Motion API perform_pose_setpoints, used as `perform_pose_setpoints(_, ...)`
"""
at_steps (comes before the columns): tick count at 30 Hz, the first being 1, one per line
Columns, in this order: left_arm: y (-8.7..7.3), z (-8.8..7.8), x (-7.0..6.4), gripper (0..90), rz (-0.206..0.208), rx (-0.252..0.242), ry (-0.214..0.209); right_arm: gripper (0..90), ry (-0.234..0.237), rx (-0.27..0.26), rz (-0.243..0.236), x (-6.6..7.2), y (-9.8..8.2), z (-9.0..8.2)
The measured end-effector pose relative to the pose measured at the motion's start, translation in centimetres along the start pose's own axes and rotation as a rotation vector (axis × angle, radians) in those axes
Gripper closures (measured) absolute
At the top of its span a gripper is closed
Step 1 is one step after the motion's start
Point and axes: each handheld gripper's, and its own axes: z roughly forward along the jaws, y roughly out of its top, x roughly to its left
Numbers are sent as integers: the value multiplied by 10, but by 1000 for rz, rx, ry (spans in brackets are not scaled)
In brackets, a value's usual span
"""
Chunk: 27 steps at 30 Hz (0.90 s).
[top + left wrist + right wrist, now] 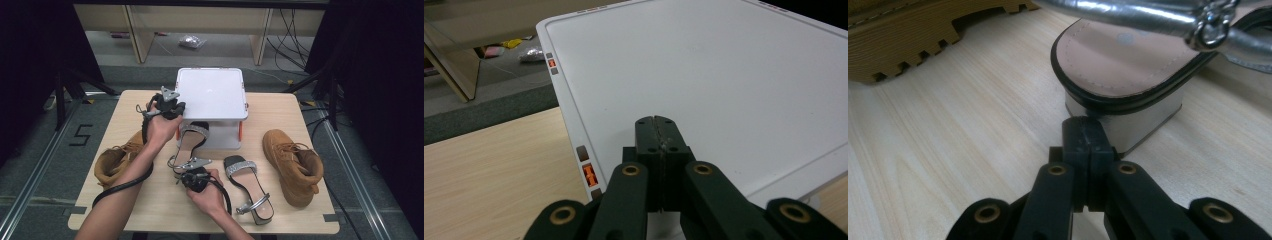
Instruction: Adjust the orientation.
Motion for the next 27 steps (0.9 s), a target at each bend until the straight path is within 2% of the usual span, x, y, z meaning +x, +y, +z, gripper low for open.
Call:
perform_pose_setpoints(3, 0, 0, 0, 898, -5, -4, 1, 900, -5, -7, 33, 3, -1, 1)
perform_pose_setpoints(6, -1, 0, 0, 898, -2, -4, 1, 900, -6, -7, 28, 2, -1, 1)
perform_pose_setpoints(7, -1, 0, 0, 898, -3, -3, 0, 900, -11, -13, 46, 4, -2, 1)
perform_pose_setpoints(8, 0, 0, 0, 899, -4, -2, 0, 900, -15, -46, 61, 5, -3, 4)
perform_pose_setpoints(10, 0, 0, 1, 899, -5, -2, 0, 900, -33, -42, 36, 3, -3, 2)
perform_pose_setpoints(13, 0, 0, 1, 899, -4, -2, -1, 900, -49, -29, 51, 3, -1, -1)
perform_pose_setpoints(14, 0, 0, 1, 899, -4, -2, -1, 900, -59, -37, 32, 1, -1, -1)
perform_pose_setpoints(16, 0, 0, 1, 898, -1, -1, -1, 900, -60, -40, 27, 3, -1, -3)
perform_pose_setpoints(17, -1, 0, 0, 898, -4, -5, -1, 900, -29, -30, 24, 8, 1, -5)
perform_pose_setpoints(18, -1, 0, 0, 899, -4, -5, -1, 900, -29, -30, 24, 8, 1, -5)
perform_pose_setpoints(19, 0, 0, 0, 899, -4, -2, 0, 900, -14, -35, 5, 11, 1, -2)
perform_pose_setpoints(22, 0, 0, 0, 899, -3, -1, 1, 900, -5, -32, 7, 13, 3, 1)
perform_pose_setpoints(23, 0, 0, 0, 899, 1, -1, 1, 900, -16, -95, 17, 14, 1, 8)
perform_pose_setpoints(24, 0, 0, 0, 899, 0, 0, 1, 900, -2, -73, 34, 15, 3, 9)
perform_pose_setpoints(25, 0, 0, 0, 899, 0, -1, 0, 900, -2, -39, 7, 12, 4, 7)
perform_pose_setpoints(26, 0, 0, 0, 898, 1, 0, 0, 900, -8, -40, -3, 12, 4, 8)
perform_pose_setpoints(27, 0, 0, 0, 899, 1, 0, 1, 900, -4, -34, 13, 13, 4, 9)
